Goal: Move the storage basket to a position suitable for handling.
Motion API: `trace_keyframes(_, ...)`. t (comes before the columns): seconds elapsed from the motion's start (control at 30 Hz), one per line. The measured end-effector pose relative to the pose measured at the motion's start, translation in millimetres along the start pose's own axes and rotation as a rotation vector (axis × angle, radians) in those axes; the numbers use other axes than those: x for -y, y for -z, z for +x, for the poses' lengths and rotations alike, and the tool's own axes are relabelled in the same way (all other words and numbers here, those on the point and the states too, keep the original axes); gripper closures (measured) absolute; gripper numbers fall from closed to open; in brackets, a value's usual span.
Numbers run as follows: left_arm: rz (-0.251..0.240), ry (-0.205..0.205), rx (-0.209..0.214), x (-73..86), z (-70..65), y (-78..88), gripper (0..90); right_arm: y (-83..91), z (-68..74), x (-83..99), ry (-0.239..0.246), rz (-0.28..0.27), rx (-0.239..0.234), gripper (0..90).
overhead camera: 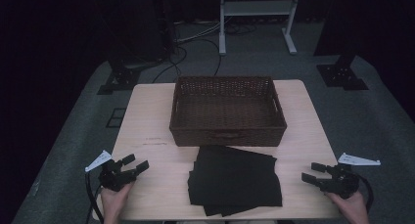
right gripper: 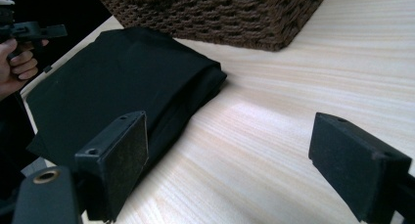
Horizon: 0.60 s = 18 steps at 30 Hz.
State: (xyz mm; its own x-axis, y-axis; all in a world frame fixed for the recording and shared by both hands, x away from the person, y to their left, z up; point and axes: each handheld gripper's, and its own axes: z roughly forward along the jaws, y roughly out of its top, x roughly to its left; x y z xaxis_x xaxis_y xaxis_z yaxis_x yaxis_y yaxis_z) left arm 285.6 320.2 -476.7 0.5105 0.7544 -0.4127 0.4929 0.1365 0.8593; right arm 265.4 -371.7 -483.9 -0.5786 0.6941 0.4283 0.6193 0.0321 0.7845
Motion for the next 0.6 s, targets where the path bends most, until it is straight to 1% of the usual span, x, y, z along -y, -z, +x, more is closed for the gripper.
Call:
trace_keyframes(0.13,-0.001,-0.005,0.012,-1.5,-2.2,-0.6,7.6,1.2,1.0,-1.7,-0.008,-0.010,-0.008,13.3)
trace_keyframes(0.17,0.001,-0.010,0.020,-2.2,-4.8,-1.5,7.6,1.3,1.9,-2.4,-0.008,-0.011,-0.010,13.3)
trace_keyframes(0.23,0.009,-0.017,0.030,-3.0,-8.2,-2.8,7.6,1.3,3.8,-3.7,-0.006,-0.010,-0.004,13.2)
trace_keyframes(0.3,0.016,-0.020,0.048,-4.7,-11.8,-4.5,7.6,0.5,6.3,-5.7,-0.004,-0.008,-0.008,13.2)
trace_keyframes(0.37,0.035,-0.026,0.058,-6.7,-15.5,-6.8,7.6,-1.3,9.1,-8.6,0.002,0.000,-0.011,13.2)
trace_keyframes(0.43,0.048,-0.018,0.079,-7.9,-19.3,-10.3,7.6,-3.4,12.5,-11.9,0.009,0.010,-0.014,13.2)
trace_keyframes(0.47,0.060,-0.001,0.089,-8.3,-21.1,-12.5,7.5,-4.3,14.1,-13.4,0.011,0.011,-0.017,13.2)
trace_keyframes(0.5,0.067,0.014,0.089,-8.1,-22.8,-14.3,6.6,-5.3,16.1,-15.1,0.013,0.012,-0.027,13.2)
trace_keyframes(0.53,0.080,0.017,0.094,-8.1,-23.6,-15.6,4.3,-6.5,17.8,-16.2,0.017,0.012,-0.034,13.2)
trace_keyframes(0.6,0.103,0.028,0.108,-7.8,-26.4,-18.7,4.3,-9.0,20.8,-18.3,0.014,0.022,-0.036,13.2)
